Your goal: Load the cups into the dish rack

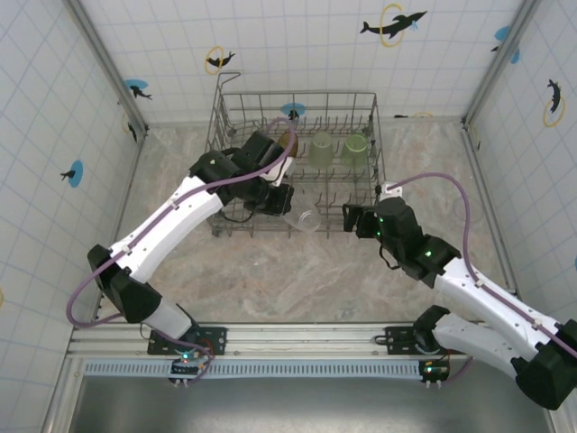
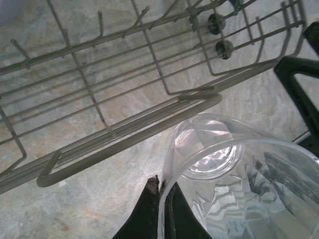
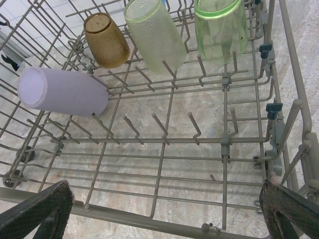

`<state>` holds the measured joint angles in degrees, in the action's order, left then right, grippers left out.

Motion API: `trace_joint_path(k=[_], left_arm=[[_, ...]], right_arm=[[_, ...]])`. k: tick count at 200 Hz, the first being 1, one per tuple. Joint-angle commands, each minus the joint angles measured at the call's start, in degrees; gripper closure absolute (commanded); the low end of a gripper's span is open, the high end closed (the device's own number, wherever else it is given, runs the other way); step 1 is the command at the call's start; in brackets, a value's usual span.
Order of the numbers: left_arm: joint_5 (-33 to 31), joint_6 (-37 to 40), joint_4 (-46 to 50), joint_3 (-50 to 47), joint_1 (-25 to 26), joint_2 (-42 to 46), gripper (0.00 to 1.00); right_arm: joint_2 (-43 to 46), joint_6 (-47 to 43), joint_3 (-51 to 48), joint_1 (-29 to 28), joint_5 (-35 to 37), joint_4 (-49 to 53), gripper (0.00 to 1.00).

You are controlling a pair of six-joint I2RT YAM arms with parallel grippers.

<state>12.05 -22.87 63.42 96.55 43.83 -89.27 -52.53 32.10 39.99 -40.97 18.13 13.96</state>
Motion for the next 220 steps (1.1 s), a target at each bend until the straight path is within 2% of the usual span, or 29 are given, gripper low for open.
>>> trace_joint_path(k=[1, 60, 99, 160, 191, 220], left_arm=[[-1.07, 0.69, -1.86, 3.98, -0.33, -1.41, 1.0], [-1.34, 1.49, -4.87, 9.91, -0.33, -4.73, 1.0], [-3.51, 1.27, -7.49, 11.1, -1.61, -6.85, 1.0], [7.98, 0.68, -18.3, 5.2, -7.87, -6.45, 1.0], [12.69, 0.91, -21.9, 2.87, -10.25, -7.54, 1.0], [19.47, -1.14, -29.2, -2.07, -12.81, -6.99, 1.0]], right_arm=[[1.13, -0.28, 1.49, 0.32, -0.04, 1.58, 0.0], [-1.28, -2.65, 6.33, 1.21, -1.94, 1.11, 0.01], [-3.72, -2.68, 8.67, 3.8, -6.61, -1.14, 0.0], [-5.01, -0.57, 8.08, 7.84, -12.22, -5.74, 0.0], [-6.37, 0.55, 7.86, 10.73, -16.99, -7.71, 0.0], [-6.95, 2.45, 6.73, 13.43, -22.17, -10.48, 0.01]])
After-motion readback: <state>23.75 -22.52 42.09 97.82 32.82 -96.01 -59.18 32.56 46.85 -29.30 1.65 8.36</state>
